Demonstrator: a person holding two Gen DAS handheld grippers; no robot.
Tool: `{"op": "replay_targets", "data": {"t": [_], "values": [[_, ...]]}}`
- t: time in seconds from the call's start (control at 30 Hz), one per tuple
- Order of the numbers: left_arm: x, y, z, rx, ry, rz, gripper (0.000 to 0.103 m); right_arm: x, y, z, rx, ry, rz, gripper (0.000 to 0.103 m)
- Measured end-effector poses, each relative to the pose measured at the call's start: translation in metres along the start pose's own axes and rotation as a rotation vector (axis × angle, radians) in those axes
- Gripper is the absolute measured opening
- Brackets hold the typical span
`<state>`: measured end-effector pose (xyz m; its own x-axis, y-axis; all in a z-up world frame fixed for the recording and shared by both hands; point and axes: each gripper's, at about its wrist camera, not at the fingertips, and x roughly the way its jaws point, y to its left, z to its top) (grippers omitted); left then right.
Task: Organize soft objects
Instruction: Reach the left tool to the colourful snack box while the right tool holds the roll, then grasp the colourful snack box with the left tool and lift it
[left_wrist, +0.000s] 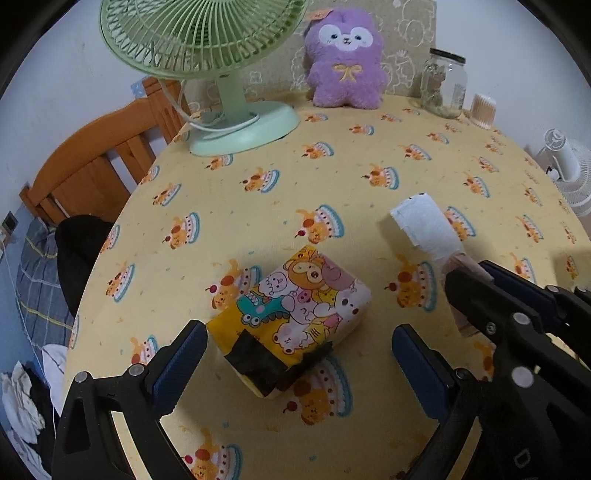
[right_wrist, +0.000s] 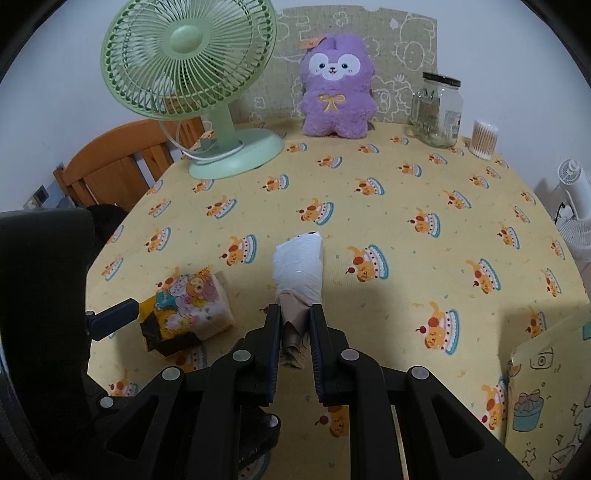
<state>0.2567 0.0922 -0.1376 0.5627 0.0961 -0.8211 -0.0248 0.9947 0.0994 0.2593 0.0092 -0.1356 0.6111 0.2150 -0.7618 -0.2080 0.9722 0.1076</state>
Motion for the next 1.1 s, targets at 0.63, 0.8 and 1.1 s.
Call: {"op": "replay_targets", "data": {"t": [0.63,0.8,1.1], "values": [[-0.005,0.000,-0.005,-0.009,-0.053,-0.049,0.061,0.006,0.001,-0.003,-0.002,0.004,-0.003,0.018],[-0.009,-0.002,-0.009,-0.010,-0.064,-0.056,0.059,0.002,0.001,-0.007,0.000,0.000,-0.002,0.018],[-0.028,-0.007,-0.018,-0.019,-0.097,-0.061,0.059,-0.016,-0.002,-0.014,0.003,-0.027,-0.006,0.018]]}}
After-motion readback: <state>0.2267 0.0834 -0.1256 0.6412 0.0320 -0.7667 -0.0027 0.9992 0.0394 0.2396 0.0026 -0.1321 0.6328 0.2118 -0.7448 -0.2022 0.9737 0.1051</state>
